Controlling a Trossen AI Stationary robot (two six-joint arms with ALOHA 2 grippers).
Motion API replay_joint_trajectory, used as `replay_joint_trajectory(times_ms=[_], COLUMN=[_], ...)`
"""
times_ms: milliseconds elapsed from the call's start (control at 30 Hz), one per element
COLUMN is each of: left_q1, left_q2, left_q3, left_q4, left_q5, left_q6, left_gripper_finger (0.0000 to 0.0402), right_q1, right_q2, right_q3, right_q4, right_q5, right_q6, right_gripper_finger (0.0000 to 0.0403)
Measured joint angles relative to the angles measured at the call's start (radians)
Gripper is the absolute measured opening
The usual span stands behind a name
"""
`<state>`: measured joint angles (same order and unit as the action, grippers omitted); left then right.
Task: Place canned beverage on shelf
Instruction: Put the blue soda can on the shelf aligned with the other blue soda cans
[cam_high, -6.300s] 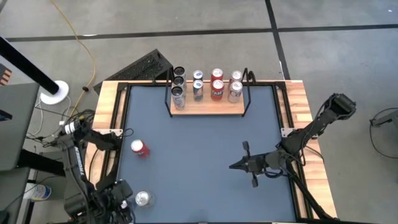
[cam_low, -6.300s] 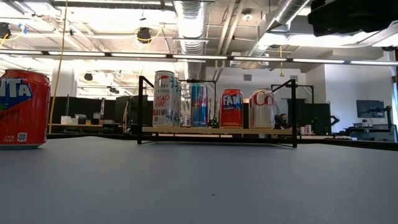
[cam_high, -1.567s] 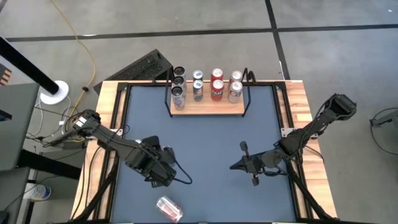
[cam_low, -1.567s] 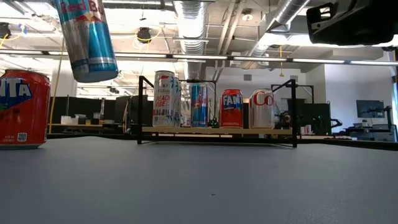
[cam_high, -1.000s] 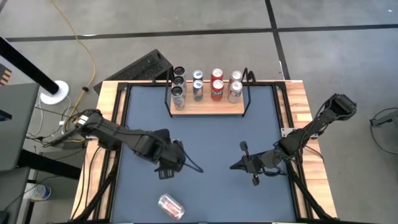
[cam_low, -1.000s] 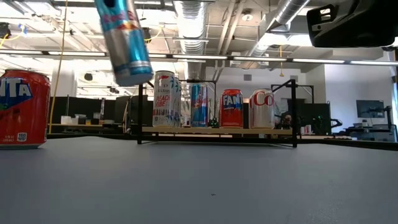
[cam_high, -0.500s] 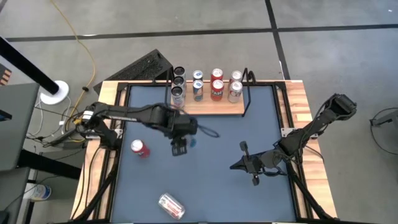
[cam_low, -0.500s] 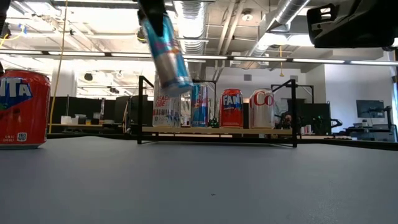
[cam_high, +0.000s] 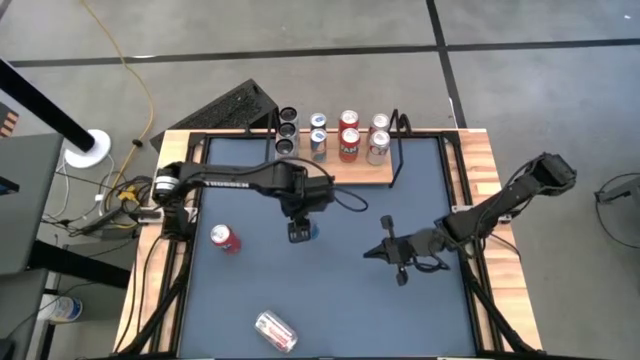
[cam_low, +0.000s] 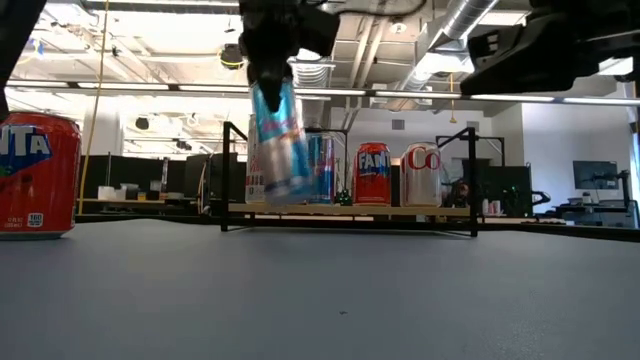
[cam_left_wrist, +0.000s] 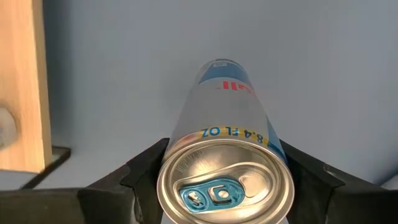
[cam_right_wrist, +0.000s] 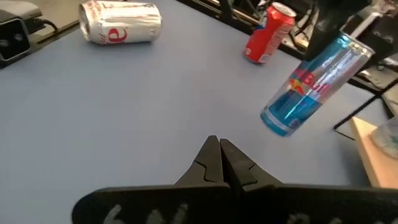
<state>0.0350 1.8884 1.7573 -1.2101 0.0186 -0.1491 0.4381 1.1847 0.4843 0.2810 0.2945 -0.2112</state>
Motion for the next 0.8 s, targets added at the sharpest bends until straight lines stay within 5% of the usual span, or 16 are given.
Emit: replay_joint_trajectory(times_ms=[433,800], left_q1=[0.001,0.000], left_q2=[0.013,0.012], left_q3=[0.000,0.000], left_q4=[-0.101,-0.055], left_q5=[0.007,0.017], left_q6=[-0.056,-0.095], left_gripper_finger=[0.0230,0.0295], right_q1=[-0.048,-0.055], right_q2=[0.000,0.000], right_q3=[0.000,0.000], right_q4=[-0.010,-0.018], right_q5=[-0.062,-0.063], right_q6=[0.012,0.027], right_gripper_finger=[0.0000,0.0000])
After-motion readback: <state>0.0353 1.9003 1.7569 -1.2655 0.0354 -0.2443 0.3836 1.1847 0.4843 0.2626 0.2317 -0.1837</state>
